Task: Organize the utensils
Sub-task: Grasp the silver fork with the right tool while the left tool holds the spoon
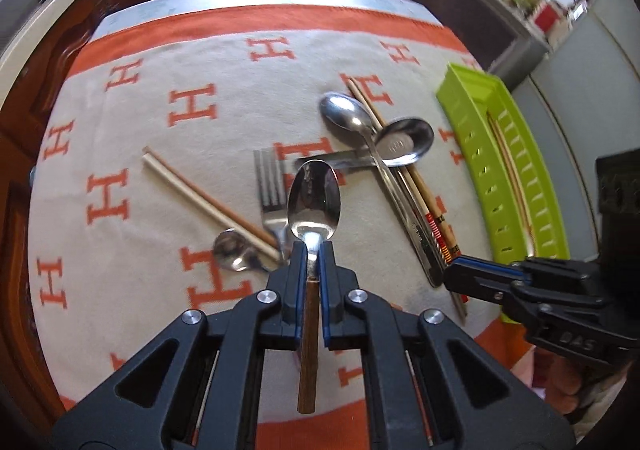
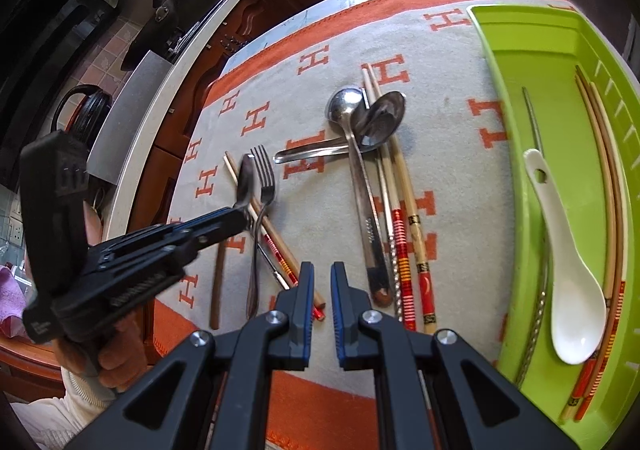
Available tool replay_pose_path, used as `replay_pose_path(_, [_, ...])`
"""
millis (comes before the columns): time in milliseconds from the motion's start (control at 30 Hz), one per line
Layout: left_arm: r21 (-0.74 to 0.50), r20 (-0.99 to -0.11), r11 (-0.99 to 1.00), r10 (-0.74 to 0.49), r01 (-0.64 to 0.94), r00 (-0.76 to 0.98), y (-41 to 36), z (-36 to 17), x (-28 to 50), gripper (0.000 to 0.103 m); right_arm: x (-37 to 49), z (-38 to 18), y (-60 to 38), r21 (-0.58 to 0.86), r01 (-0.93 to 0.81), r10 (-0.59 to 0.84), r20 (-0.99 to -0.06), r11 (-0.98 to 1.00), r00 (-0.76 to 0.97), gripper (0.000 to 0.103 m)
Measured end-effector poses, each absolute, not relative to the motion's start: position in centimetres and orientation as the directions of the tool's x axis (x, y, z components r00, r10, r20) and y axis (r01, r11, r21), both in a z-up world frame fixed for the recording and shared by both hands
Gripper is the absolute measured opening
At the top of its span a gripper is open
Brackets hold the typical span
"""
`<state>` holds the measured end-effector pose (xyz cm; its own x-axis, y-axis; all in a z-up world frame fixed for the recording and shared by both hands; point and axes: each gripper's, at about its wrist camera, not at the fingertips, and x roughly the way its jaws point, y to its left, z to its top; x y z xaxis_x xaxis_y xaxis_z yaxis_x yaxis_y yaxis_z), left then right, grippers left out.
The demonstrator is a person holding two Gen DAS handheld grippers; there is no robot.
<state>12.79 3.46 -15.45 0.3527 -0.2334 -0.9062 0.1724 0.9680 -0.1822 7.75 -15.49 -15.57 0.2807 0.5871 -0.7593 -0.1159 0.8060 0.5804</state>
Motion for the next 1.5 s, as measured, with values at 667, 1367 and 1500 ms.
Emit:
replay_pose_path(667, [-0.322,-0.874,0.945,-0.273,-0.059,0.402,13.6,-15.6,9.8,0.004,12.3,-18.2,-6.1,0.553,-0.221,0.594,-0.768,0.803,0.239,0.031])
replay_pose_path(1367, [-0.384,-0.857,0.921,-0.331,-0.063,0.395,14.9,-16.7,10.0,0.004,12.2,-16.5,-1.4,0.200,-0.322,0.320,-0.867,0.925,0.381,0.005])
replay_pose_path(1500, [-0.391,-0.853,0.919,-0.340,-0.055,0.396,14.7,-16.6,9.9,0.004,11.9,-15.9,-1.9,0.183,-0.318,0.308,-0.861,0.930,0.405,0.004])
